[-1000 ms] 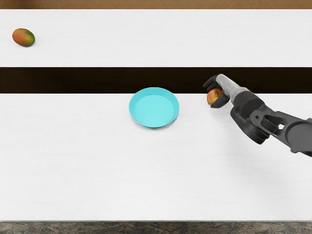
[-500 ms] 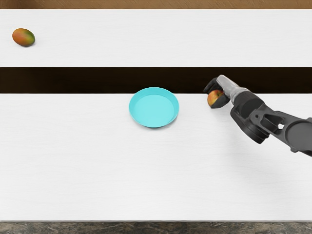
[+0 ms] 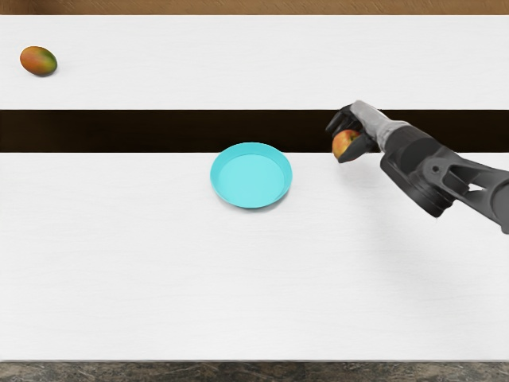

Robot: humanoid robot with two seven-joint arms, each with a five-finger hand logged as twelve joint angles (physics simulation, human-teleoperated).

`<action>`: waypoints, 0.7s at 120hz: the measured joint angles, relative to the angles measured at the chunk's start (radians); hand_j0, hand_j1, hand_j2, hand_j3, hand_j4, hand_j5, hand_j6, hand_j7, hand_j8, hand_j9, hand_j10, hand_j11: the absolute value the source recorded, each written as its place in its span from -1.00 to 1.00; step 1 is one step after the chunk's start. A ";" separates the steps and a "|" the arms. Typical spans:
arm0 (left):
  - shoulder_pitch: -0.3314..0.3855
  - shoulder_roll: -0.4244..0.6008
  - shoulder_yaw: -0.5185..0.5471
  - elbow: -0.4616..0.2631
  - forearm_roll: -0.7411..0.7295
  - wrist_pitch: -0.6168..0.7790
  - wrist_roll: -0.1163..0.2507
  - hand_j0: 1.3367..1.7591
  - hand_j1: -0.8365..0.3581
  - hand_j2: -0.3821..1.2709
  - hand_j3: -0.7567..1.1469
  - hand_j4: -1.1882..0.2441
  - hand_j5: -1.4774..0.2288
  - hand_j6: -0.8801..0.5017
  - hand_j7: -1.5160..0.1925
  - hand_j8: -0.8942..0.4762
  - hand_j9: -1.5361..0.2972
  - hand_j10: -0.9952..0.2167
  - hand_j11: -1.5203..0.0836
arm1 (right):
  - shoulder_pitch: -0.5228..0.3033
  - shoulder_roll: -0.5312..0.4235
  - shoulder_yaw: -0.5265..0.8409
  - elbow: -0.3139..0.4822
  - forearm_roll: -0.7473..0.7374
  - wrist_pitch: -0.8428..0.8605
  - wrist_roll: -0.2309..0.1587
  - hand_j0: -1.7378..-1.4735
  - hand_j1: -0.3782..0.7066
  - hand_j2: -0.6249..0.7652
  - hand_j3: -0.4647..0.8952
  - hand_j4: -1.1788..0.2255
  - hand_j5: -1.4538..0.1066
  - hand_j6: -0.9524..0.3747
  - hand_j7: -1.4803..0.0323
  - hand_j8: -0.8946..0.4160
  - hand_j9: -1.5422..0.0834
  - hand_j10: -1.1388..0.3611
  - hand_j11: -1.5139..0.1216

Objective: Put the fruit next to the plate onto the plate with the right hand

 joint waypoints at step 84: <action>0.000 0.000 0.000 0.000 0.000 0.000 0.000 0.52 0.52 -0.48 -0.20 0.34 0.38 -0.06 0.43 -0.03 0.35 0.26 0.52 | 0.064 0.245 -0.003 -0.007 0.003 -0.003 -0.027 -0.39 0.21 0.32 -0.32 -0.23 -0.29 -0.49 -0.18 -0.16 -0.20 -0.03 -0.20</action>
